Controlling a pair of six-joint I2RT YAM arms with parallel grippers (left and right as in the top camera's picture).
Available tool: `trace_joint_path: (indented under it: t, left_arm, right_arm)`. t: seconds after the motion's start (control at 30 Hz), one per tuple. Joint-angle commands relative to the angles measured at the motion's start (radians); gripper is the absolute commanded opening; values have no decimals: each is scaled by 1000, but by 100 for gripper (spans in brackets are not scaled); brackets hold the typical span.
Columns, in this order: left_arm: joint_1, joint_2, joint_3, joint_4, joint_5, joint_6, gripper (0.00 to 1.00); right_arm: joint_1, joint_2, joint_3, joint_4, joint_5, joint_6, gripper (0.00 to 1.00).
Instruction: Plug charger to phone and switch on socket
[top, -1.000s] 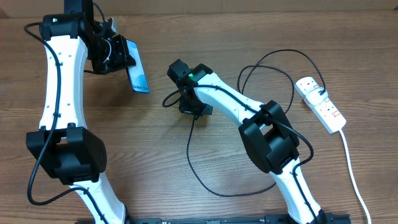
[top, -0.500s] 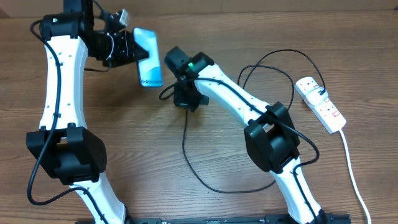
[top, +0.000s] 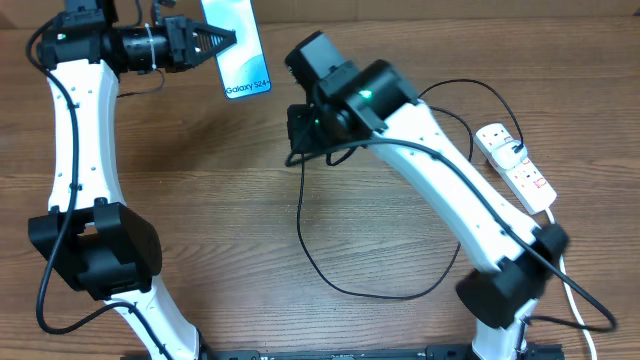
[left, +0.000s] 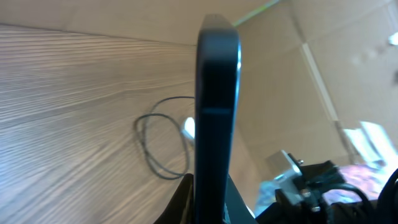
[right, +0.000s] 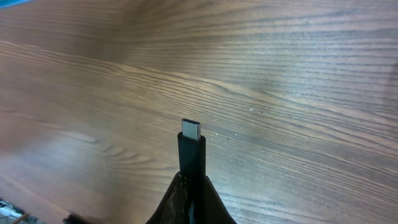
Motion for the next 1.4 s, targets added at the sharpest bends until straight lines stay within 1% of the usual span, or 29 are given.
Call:
trace_joint_path:
  t: [0.0,0.13,0.57,0.7,0.77,0.93,1.07,1.37]
  left_arm:
    - [-7,-21,11,14,239,-28,4]
    - [-8,-21,11,16,339,-25,4]
    - [-53,-21,11,15,314,-24,4]
    - [-71,-21,11,-14,223,-24,4]
    - [-74,-21,11,-22,214,-19,4]
    - [-74,-21,11,-23,223,-17,4]
    - [-74,-21,11,-22,298,-2,4]
    - [-80,-21,11,-22,320,1,4]
  right_arm:
    - [11,-61,23,8,-55,-51,4]
    - [36,-82,23,26,-68,-55,4]
    - [75,-92,26,74,-50,-53,4]
    - [77,-95,42,69,-41,-54,4]
    - [79,-95,55,63,-22,-54,4]
    - [80,-96,84,57,-11,-55,4]
    - [80,-96,84,60,-5,-54,4]
    - [80,-96,84,78,-5,-53,4]
